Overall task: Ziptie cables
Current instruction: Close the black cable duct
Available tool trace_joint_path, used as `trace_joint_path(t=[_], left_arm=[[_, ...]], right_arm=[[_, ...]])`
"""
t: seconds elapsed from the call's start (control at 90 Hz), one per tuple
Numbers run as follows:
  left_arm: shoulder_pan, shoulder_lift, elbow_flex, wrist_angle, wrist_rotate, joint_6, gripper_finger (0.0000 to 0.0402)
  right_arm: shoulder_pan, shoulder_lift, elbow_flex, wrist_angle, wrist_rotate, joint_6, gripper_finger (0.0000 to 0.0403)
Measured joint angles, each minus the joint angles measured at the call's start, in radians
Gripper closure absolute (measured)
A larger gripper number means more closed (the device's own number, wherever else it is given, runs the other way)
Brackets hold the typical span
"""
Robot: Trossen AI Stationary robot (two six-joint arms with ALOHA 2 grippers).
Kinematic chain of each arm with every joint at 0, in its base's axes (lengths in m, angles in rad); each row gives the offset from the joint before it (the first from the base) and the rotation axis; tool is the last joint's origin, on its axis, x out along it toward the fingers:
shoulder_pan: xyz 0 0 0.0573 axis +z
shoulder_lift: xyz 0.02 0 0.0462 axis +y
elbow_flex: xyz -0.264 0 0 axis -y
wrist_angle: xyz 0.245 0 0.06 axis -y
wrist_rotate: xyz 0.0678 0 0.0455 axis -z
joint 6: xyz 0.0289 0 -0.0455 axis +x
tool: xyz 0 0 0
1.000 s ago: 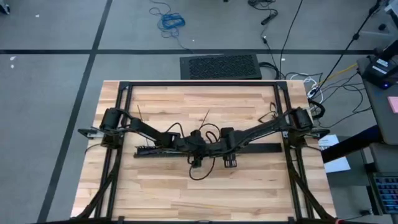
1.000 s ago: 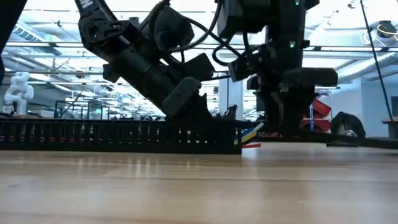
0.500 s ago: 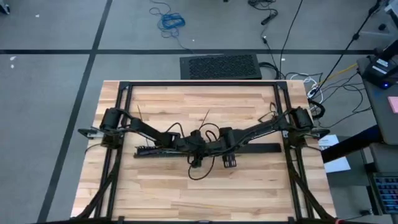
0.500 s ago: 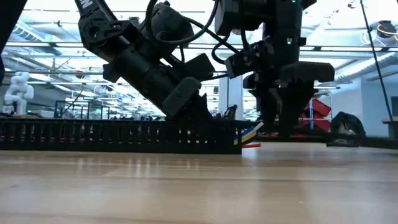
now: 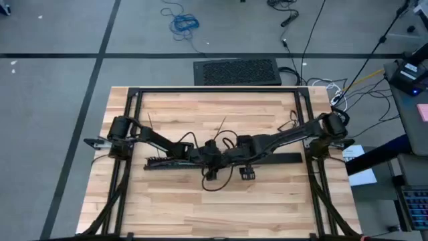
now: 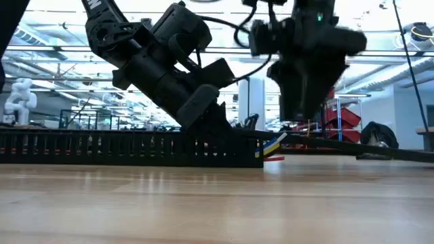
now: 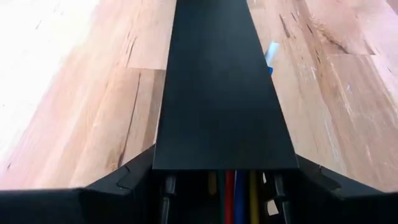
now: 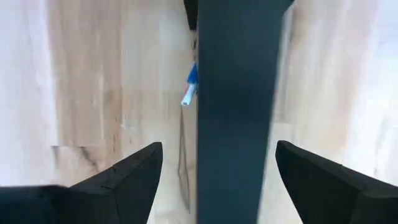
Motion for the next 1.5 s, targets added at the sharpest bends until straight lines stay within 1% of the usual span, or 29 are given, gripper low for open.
trace_joint_path(t=[0.056, 0.122, 0.189, 0.244, 0.289, 0.333, 0.389, 0.433, 0.511, 0.544, 0.567, 0.644, 0.789, 0.944, 1.033, 1.178, 1.244, 1.5], left_arm=[[0.000, 0.000, 0.000, 0.000, 0.001, 0.000, 0.0160], [0.000, 0.000, 0.000, 0.000, 0.003, 0.000, 0.0160], [0.000, 0.000, 0.000, 0.000, 0.005, 0.000, 0.0160], [0.000, 0.000, 0.000, 0.000, 0.006, -0.001, 0.0160], [0.000, 0.000, 0.000, -0.001, 0.006, -0.001, 0.0160], [0.000, 0.000, 0.000, -0.002, 0.006, -0.001, 0.0160], [0.000, 0.000, 0.000, -0.010, 0.006, -0.001, 0.0160], [0.000, 0.000, 0.000, -0.020, 0.006, -0.002, 0.0160], [0.000, 0.000, 0.000, -0.028, 0.008, -0.002, 0.0160], [0.000, 0.000, 0.000, -0.029, 0.008, -0.002, 0.0160], [0.000, 0.000, 0.000, -0.029, 0.008, -0.002, 0.0160], [0.000, 0.000, 0.000, -0.029, 0.009, -0.002, 0.0160], [0.000, 0.000, 0.000, -0.029, 0.011, -0.002, 0.0160], [0.000, 0.000, 0.000, -0.028, 0.011, 0.001, 0.0160], [0.000, 0.000, 0.000, -0.022, 0.012, 0.002, 0.0159], [-0.002, 0.000, -0.002, -0.007, 0.011, 0.007, 0.0159], [-0.002, 0.000, -0.002, -0.007, 0.011, 0.008, 0.0159], [-0.003, -0.017, -0.002, -0.007, 0.012, 0.010, 0.0159]], right_arm=[[0.000, -0.030, 0.001, 0.002, 0.029, 0.006, 0.0104], [0.001, -0.056, 0.001, 0.010, 0.036, 0.012, 0.0107], [0.002, -0.069, 0.001, 0.054, 0.050, 0.023, 0.0112], [0.006, -0.071, -0.003, 0.109, 0.064, 0.040, 0.0123], [0.010, -0.070, -0.021, 0.171, 0.068, 0.045, 0.0141], [0.014, -0.068, -0.051, 0.237, 0.071, 0.045, 0.0167], [0.018, -0.065, -0.100, 0.318, 0.071, 0.045, 0.0215], [0.019, -0.065, -0.143, 0.375, 0.072, 0.045, 0.0263], [0.021, -0.066, -0.211, 0.473, 0.090, 0.044, 0.0358], [0.020, -0.066, -0.241, 0.525, 0.089, 0.040, 0.0380], [0.020, -0.067, -0.258, 0.559, 0.090, 0.043, 0.0386], [0.018, -0.067, -0.308, 0.673, 0.087, 0.061, 0.0394], [0.013, -0.067, -0.378, 0.821, 0.089, 0.061, 0.0402], [-0.012, -0.062, -0.427, 0.910, 0.088, 0.064, 0.0403], [-0.026, -0.035, -0.438, 0.971, 0.079, 0.064, 0.0403], [-0.042, 0.043, -0.435, 1.076, 0.027, 0.064, 0.0403], [-0.043, 0.065, -0.435, 1.097, 0.026, 0.064, 0.0403], [-0.054, 0.072, -0.435, 1.091, 0.014, 0.071, 0.0403]])
